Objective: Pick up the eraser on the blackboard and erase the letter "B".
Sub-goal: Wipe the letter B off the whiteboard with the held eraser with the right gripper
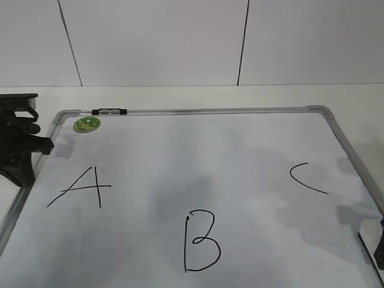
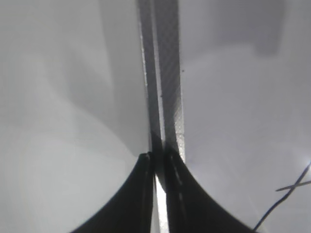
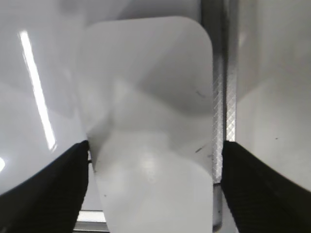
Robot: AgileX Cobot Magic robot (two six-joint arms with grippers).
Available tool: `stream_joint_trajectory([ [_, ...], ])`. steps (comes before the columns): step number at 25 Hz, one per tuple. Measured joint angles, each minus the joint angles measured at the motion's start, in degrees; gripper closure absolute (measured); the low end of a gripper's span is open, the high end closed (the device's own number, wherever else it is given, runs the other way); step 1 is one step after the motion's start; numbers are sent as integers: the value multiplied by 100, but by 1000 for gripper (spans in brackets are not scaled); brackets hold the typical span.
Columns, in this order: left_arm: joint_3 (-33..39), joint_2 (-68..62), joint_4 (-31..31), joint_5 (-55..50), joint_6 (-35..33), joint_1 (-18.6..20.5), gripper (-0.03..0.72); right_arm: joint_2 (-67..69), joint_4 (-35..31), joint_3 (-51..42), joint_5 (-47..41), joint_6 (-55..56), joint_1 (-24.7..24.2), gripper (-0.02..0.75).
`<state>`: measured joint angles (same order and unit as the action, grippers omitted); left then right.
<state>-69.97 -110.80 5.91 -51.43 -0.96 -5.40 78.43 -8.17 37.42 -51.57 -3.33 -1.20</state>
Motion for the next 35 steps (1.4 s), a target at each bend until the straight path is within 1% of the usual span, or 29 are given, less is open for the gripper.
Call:
stream_joint_trajectory([
  [16, 0, 0, 0, 0, 0, 0, 663, 445, -45, 0, 80, -34, 0, 76],
  [18, 0, 0, 0, 0, 0, 0, 663, 445, -45, 0, 80, -34, 0, 93],
  [20, 0, 0, 0, 0, 0, 0, 663, 445, -51, 0, 80, -43, 0, 130],
  [24, 0, 0, 0, 0, 0, 0, 663, 445, -51, 0, 80, -79, 0, 165],
  [32, 0, 0, 0, 0, 0, 0, 663, 445, -51, 24, 93, -90, 0, 176],
  [35, 0, 0, 0, 0, 0, 0, 663, 445, -35, 201, 14, -90, 0, 176],
])
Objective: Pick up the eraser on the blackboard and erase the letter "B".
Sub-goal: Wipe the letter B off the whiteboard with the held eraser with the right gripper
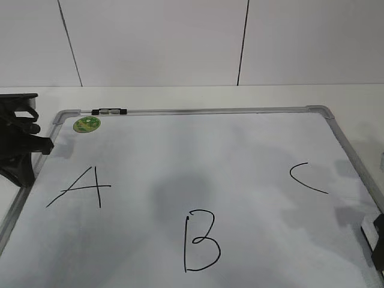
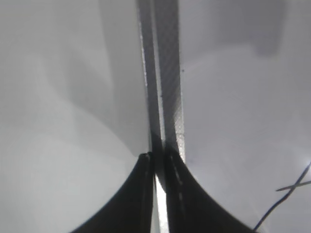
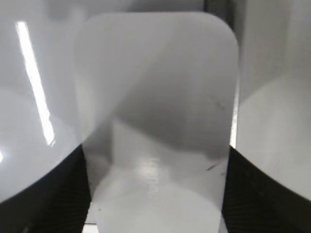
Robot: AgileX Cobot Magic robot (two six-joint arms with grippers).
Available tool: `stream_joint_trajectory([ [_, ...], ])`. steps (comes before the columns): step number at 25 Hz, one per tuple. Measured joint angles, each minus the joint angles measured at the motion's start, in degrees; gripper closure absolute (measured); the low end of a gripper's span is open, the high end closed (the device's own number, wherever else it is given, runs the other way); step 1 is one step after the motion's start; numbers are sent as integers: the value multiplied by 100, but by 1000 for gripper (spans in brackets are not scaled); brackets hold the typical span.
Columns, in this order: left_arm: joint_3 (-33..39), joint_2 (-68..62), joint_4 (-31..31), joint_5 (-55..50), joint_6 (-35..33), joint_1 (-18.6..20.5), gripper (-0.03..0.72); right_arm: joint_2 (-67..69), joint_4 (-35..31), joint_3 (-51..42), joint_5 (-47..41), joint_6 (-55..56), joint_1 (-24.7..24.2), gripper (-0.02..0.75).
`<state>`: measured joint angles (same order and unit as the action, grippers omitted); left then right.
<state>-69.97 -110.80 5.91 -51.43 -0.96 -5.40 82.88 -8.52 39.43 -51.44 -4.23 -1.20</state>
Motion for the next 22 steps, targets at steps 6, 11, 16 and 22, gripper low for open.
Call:
stream_joint_trajectory([
  [6, 0, 0, 0, 0, 0, 0, 663, 0, -91, 755, -593, 0, 0, 176],
  [11, 0, 0, 0, 0, 0, 0, 663, 0, -170, 1181, -909, 49, 458, 176],
  [16, 0, 0, 0, 0, 0, 0, 663, 106, -170, 1605, -988, 456, 1419, 176],
  [22, 0, 0, 0, 0, 0, 0, 663, 784, -170, 2246, -1025, 662, 2317, 176],
])
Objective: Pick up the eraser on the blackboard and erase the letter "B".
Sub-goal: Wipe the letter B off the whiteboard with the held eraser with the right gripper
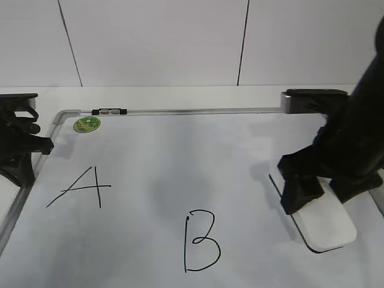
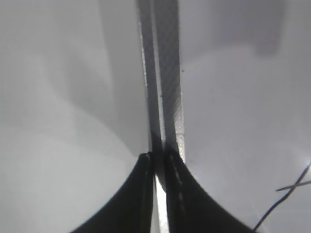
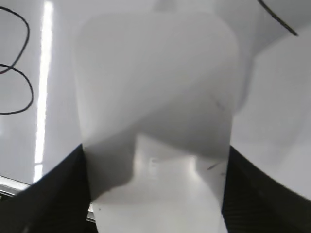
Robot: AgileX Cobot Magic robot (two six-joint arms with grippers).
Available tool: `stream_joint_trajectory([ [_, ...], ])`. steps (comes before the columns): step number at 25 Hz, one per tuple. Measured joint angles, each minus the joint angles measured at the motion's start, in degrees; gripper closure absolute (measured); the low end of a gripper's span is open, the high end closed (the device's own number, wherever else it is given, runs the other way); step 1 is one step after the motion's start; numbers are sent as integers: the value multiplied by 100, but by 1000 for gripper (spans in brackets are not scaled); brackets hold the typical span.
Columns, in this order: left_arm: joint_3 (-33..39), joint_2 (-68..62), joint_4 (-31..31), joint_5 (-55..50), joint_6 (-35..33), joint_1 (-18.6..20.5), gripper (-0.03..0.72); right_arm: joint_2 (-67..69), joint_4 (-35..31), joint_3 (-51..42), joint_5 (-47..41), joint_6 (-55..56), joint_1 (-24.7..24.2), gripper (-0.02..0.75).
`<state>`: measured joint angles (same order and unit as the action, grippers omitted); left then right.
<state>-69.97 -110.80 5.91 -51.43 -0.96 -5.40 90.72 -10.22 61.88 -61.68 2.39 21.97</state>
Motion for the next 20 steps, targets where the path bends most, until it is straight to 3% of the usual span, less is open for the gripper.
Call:
stream_joint_trajectory([
  [11, -5, 0, -11, -10, 0, 0, 662, 1694, 377, 1248, 21, 99, 843, 176],
  [20, -5, 0, -24, -22, 0, 0, 662, 2338, 621, 1787, -65, 129, 961, 176],
])
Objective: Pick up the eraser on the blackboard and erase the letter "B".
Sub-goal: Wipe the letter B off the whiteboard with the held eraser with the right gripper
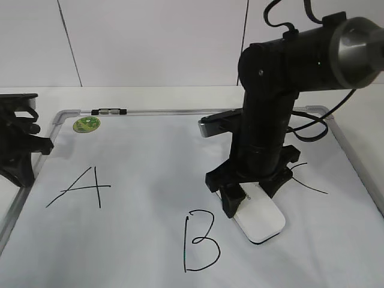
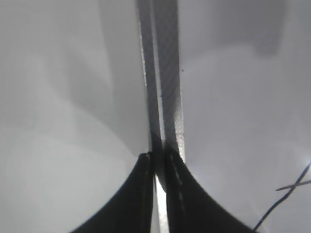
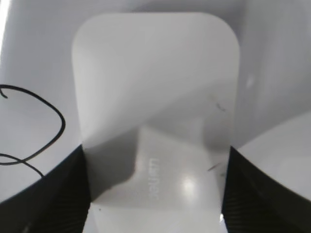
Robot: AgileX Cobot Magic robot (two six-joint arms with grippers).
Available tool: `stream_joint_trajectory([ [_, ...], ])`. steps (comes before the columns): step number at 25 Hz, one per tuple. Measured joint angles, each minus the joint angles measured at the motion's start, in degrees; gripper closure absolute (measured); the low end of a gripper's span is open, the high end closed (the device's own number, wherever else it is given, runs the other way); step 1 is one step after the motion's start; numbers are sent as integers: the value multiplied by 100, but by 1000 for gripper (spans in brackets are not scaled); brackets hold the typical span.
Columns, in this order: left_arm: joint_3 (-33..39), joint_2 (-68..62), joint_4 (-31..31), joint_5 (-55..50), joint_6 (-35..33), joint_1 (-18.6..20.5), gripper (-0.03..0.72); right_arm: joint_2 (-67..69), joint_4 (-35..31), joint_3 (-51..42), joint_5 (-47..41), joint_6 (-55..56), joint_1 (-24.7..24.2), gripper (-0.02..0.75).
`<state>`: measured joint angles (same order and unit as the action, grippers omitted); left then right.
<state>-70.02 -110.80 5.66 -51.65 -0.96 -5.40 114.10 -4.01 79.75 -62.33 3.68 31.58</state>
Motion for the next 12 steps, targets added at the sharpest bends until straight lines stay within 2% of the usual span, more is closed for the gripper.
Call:
stream_joint_trajectory([
  [5, 0, -8, 0, 0, 0, 0, 662, 10, 34, 36, -56, 5, 74, 176],
  [12, 0, -8, -9, 0, 0, 0, 662, 34, 95, 70, 9, 28, 842, 176],
])
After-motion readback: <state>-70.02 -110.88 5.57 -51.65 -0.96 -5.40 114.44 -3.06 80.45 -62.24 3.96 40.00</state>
